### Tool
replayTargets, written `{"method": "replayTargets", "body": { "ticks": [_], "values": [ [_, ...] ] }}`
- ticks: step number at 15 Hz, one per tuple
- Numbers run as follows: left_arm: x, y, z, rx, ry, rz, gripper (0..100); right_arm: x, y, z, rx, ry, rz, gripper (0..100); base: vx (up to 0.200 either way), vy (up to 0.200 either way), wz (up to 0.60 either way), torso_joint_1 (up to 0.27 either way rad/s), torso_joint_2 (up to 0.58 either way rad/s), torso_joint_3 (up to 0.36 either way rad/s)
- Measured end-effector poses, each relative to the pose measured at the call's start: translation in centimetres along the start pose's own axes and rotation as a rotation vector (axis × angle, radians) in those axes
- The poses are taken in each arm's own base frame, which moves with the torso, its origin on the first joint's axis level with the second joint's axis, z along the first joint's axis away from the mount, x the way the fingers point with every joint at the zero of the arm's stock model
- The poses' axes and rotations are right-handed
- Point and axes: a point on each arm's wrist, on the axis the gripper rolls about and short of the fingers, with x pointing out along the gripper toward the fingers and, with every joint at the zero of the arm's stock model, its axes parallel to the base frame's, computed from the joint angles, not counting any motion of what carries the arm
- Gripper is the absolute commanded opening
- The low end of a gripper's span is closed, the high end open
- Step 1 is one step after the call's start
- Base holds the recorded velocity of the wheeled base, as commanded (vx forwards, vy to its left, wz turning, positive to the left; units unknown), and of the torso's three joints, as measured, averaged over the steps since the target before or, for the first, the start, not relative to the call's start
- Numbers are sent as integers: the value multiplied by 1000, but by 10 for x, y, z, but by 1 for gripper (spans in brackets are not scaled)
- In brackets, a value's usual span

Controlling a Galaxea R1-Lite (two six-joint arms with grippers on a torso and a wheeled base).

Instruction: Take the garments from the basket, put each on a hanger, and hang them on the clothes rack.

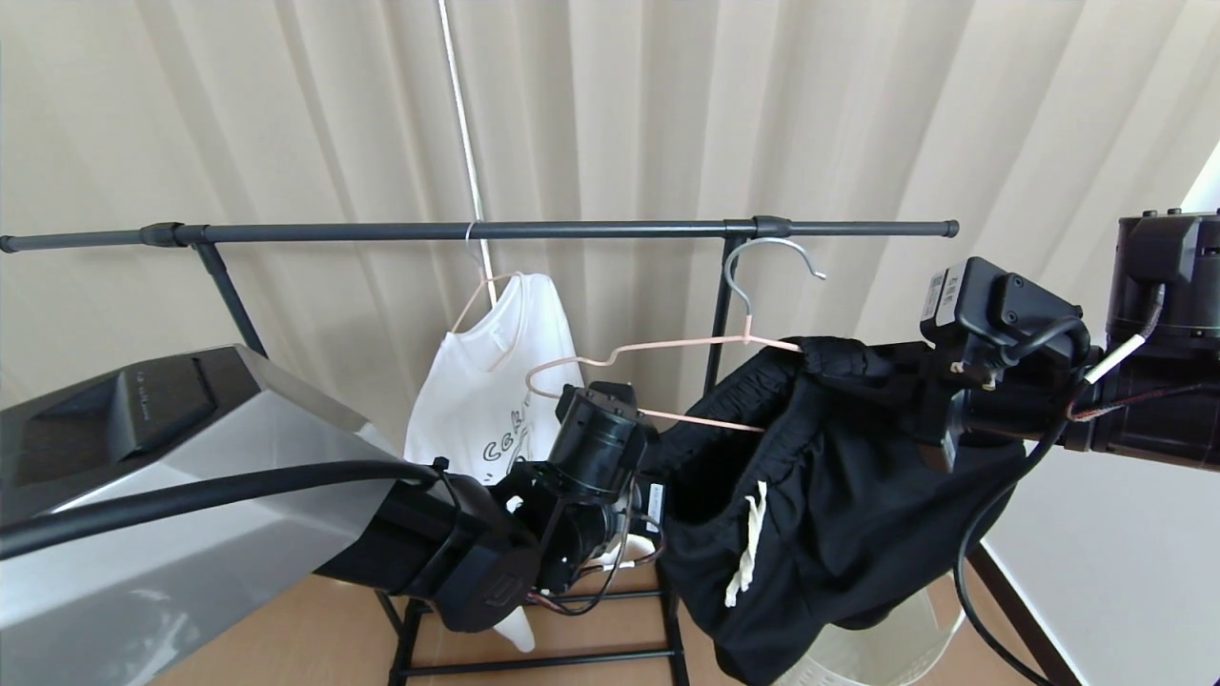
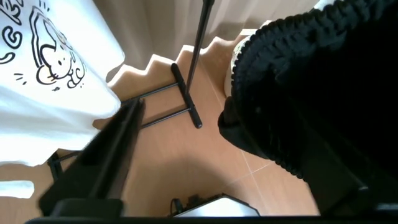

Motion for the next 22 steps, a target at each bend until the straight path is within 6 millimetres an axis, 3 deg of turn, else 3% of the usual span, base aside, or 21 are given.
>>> {"method": "replayTargets", "body": {
  "ticks": [5,12,22],
  "values": [
    [-2,7,5,-9,-32,70,0,1,0,-1,2,2,2,0,0,0,0,0,0,0],
    [-26,28,29,-49,-94,103,0,7,-1,-4,7,12,9,0,0,0,0,0,0,0],
    [-47,54,38,-77,-124,147,0,8,-2,-5,9,19,5,0,0,0,0,0,0,0]
  ]
}}
